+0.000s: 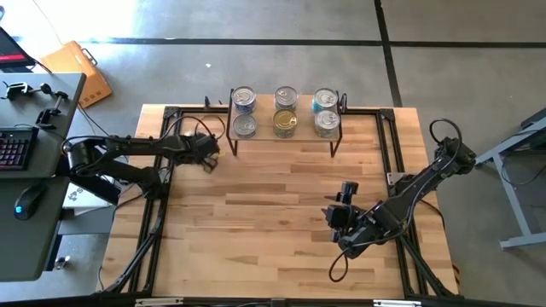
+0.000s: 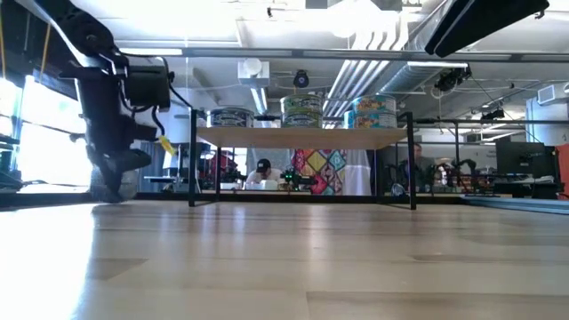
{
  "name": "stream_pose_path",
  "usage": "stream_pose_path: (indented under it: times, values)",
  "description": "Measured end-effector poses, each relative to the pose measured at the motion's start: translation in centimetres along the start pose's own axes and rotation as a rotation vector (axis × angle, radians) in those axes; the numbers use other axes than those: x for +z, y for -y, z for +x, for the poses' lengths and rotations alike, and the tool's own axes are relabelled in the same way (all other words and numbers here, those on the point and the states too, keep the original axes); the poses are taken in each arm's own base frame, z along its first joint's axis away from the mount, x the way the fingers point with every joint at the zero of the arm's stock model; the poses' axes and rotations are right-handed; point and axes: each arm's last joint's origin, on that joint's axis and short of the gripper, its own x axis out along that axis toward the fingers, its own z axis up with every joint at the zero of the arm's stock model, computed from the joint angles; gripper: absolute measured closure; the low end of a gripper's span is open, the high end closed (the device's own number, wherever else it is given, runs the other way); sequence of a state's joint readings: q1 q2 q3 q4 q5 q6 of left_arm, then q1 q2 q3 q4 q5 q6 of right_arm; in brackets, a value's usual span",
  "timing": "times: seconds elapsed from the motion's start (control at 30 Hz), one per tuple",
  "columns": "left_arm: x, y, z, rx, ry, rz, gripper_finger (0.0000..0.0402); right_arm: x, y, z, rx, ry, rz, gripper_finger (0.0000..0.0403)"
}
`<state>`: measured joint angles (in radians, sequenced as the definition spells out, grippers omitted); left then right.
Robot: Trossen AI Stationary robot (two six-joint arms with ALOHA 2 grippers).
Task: Stack canned seafood by type on shelf
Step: Stack the blue tuna can on top of the blue tuna can on the shelf
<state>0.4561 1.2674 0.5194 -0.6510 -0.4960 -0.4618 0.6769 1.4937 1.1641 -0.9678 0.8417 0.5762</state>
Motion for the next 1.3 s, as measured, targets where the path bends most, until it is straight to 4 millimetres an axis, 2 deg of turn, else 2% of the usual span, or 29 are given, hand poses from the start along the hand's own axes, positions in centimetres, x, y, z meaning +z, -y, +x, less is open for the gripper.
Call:
stream_pose_path:
  times: [0.13, 0.37, 0.63, 0.83, 1.03, 1.3]
  values:
    - [-0.8, 1.0, -0.5, -0.140, -0.086, 0.045, 0.0401, 0.0, 0.0, 0.0, 0.000, 0.001, 0.011, 0.0217]
    - [-1.8, 2.0, -3.1, -0.127, -0.135, 0.061, 0.0401, 0.0, 0.1, 0.1, -0.004, 0.001, 0.013, 0.0217]
    - [-1.8, 3.0, -7.1, -0.201, -0.049, 0.087, 0.0401, 0.0, 0.1, 0.1, -0.004, 0.001, 0.013, 0.0217]
    - [-1.2, 2.3, -10.7, -0.241, 0.156, 0.137, 0.0393, 0.0, 0.1, 0.1, -0.004, 0.001, 0.013, 0.0217]
    - [-1.1, -0.2, -12.4, -0.287, 0.246, 0.073, 0.0326, 0.0, 0.1, 0.1, -0.004, 0.001, 0.014, 0.0217]
    - [-2.0, -2.3, -11.6, -0.142, 0.132, -0.094, 0.0203, 0.0, 0.0, 0.1, -0.002, 0.002, 0.016, 0.0217]
